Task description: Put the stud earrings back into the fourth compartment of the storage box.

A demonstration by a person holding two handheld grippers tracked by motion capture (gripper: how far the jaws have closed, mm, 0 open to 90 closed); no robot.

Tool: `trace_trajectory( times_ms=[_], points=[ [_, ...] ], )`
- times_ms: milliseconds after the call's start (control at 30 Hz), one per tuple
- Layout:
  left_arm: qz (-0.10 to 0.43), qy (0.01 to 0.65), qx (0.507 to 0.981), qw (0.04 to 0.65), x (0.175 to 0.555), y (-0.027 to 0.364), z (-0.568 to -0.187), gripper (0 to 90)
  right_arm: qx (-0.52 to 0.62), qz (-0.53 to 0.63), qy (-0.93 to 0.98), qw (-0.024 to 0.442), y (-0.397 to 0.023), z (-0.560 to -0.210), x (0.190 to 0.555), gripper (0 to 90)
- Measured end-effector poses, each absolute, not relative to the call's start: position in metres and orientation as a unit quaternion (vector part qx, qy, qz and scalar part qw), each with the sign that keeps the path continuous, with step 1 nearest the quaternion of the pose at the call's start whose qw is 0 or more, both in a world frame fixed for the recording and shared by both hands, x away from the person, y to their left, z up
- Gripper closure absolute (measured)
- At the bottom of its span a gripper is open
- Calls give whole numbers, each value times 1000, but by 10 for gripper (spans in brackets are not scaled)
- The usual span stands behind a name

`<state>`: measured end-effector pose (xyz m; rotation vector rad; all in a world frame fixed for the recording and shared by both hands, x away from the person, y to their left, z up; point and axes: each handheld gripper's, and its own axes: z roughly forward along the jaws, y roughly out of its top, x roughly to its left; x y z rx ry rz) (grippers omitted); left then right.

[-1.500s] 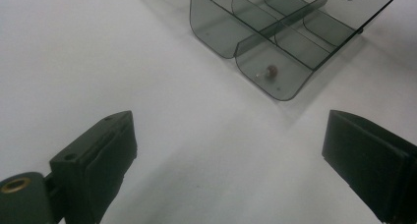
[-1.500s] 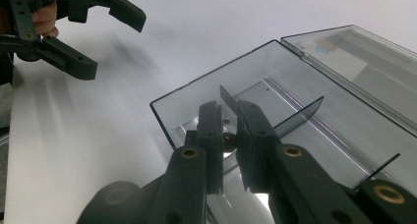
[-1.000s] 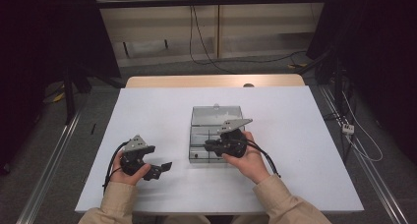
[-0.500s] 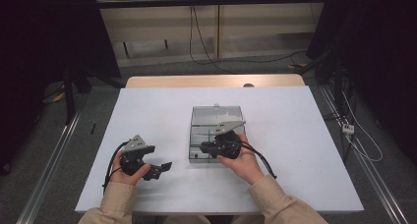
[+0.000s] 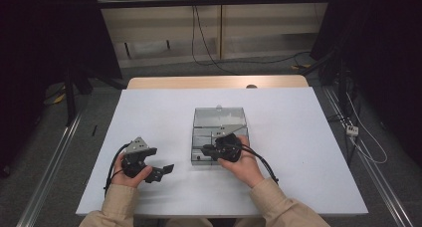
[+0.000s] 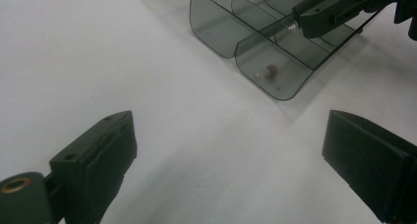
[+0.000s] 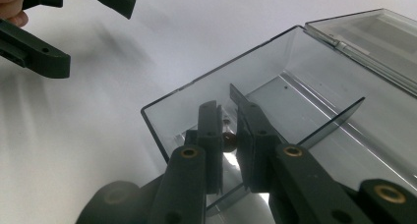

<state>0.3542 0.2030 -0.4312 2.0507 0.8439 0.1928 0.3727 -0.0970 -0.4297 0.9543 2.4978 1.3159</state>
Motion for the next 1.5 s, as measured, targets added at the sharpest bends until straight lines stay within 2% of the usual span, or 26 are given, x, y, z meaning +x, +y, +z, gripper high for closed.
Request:
trace_trajectory(
  times_ms=[633, 833, 1067, 1267, 1500],
  points=[
    [76, 339, 828, 440, 355, 203, -432, 60, 320, 438, 836, 81, -96, -433, 375, 785],
    [76, 340, 827, 441, 355, 204, -431, 60, 325, 439, 834, 76, -97, -432, 375, 649],
    [76, 340, 827, 442, 355, 203, -431, 60, 342, 457, 816, 91, -112, -420, 371, 516],
    [73, 340, 827, 442, 355, 200, -429, 60, 361, 467, 801, 98, -132, -414, 366, 324],
    [63, 338, 824, 450, 359, 193, -424, 60, 377, 468, 792, 104, -153, -411, 365, 217]
  ],
)
